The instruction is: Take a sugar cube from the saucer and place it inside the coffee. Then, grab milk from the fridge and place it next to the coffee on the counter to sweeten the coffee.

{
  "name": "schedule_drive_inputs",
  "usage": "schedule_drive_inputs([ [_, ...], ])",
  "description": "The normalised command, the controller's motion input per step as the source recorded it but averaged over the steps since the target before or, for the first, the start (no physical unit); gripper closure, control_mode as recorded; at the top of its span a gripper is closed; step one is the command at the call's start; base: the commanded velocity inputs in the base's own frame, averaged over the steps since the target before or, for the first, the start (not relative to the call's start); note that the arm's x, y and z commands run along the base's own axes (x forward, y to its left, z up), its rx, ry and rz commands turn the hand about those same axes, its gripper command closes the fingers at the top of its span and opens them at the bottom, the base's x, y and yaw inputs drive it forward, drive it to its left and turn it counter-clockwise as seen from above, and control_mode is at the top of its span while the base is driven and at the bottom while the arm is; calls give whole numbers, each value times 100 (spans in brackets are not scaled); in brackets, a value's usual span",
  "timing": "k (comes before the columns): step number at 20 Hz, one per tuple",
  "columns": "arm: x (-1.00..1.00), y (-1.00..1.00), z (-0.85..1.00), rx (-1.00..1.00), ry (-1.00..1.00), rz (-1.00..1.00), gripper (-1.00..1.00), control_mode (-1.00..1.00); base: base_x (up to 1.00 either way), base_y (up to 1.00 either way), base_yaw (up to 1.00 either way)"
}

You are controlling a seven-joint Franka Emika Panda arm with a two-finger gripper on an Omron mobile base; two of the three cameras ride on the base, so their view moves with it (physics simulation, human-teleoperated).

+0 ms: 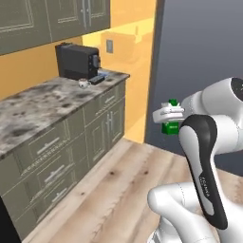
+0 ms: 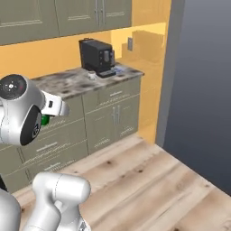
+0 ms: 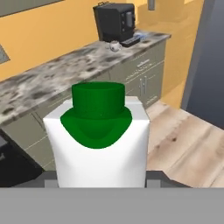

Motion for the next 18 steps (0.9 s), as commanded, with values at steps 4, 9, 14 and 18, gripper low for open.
schedule_drive_inputs([
  [4, 0, 0, 0, 0, 0, 0, 100, 100, 100, -60, 15],
  [9, 0, 0, 0, 0, 0, 0, 100, 100, 100, -34, 32],
  [14, 0, 0, 0, 0, 0, 0, 100, 100, 100, -28, 43],
  [18, 0, 0, 0, 0, 0, 0, 100, 100, 100, -29, 48],
])
